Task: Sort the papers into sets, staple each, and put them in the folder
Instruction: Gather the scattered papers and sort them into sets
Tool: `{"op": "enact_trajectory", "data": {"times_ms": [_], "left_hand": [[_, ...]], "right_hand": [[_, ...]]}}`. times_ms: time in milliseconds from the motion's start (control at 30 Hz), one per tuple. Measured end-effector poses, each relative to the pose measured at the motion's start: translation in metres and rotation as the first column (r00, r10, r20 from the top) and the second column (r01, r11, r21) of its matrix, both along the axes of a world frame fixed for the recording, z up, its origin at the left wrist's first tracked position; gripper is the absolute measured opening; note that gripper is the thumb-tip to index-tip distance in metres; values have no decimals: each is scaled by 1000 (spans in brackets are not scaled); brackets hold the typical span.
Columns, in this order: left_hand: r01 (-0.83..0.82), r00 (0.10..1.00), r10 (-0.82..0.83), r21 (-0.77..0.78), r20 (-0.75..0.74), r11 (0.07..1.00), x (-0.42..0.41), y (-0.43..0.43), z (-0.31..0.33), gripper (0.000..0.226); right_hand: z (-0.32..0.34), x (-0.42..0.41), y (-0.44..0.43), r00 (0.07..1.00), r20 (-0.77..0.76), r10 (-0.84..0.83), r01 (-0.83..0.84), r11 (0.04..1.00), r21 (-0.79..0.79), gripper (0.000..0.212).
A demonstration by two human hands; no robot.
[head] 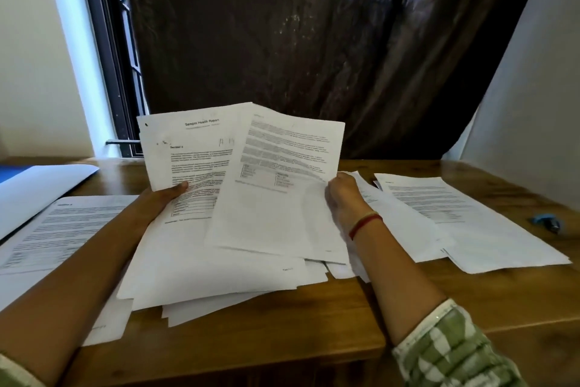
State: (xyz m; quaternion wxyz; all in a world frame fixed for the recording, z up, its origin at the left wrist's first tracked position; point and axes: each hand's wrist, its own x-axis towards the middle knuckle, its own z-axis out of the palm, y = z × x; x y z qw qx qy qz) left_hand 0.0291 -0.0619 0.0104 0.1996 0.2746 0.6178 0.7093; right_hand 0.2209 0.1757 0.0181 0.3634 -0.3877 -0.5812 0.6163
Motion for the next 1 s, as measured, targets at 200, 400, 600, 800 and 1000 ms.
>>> {"op": "enact_trajectory", "data": {"times_ms": [200,400,600,800,1000], "left_hand": [[-67,998,67,29,-18,997,-11,-11,11,46],[-35,999,35,18,-36,999,4,27,38,49],[99,995,-99,21,21,995,44,95,34,45],[206,974,-208,25,88,978,74,143,20,45],[217,976,-214,-101,38,971,87,157,5,57]], "right_hand": [[11,16,23,985,-168,-40,5,978,-207,29],[40,68,78,999,-34,-35,32,997,-76,28],[55,151,166,899,395,-186,80,960,270,18],[42,224,237,643,704,-301,-116,870,478,37],[15,253,252,710,654,-263,-291,735,612,69]]}}
